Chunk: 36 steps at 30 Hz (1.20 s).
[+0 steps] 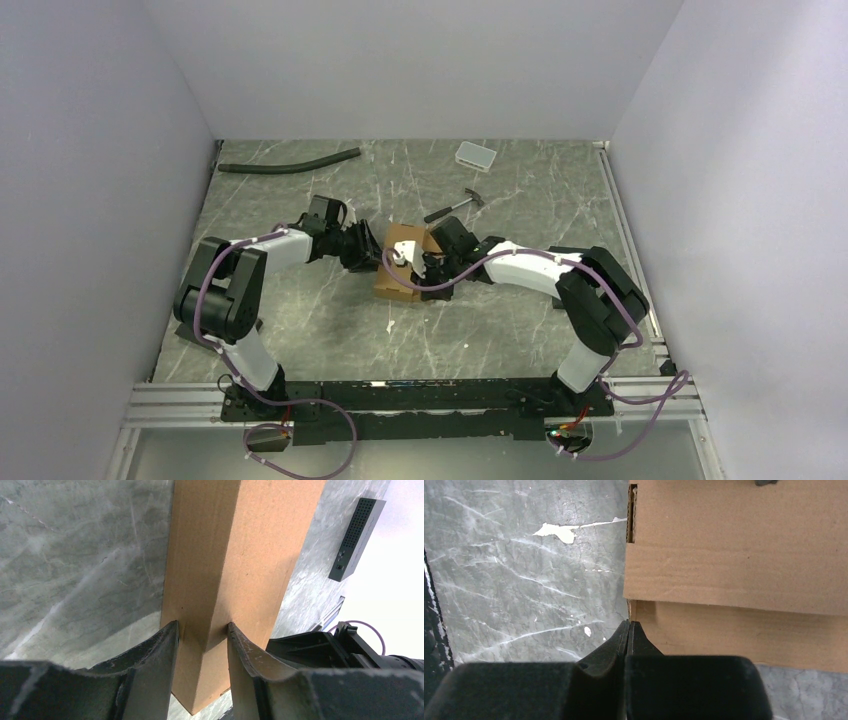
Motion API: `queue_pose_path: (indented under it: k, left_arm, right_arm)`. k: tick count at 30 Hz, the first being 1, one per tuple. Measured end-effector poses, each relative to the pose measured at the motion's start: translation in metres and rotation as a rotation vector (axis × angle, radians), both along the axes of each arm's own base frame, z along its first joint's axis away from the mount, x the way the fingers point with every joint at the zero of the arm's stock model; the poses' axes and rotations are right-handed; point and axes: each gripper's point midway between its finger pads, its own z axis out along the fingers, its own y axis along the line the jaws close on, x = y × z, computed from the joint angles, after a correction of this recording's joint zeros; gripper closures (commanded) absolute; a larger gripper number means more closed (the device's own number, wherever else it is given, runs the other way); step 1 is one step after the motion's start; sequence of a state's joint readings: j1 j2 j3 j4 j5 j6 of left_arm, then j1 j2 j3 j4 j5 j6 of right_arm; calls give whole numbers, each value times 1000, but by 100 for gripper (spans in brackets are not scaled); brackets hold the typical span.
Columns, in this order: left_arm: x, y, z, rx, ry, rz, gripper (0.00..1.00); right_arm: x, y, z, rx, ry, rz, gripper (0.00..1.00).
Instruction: Fold the paper box
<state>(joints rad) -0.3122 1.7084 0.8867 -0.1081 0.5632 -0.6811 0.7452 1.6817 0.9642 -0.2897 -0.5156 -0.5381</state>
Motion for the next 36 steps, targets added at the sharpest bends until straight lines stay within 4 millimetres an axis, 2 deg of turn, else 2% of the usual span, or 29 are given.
queue_pose_path:
  k: [20,36]
  left_arm:
    - [0,-1,0,-13,19,41,56]
    - [-2,-1,2,5,20,104,60]
  right_arm:
    - [2,0,-3,9,126,-229,100]
    - [0,3,-2,12,147,-260,100]
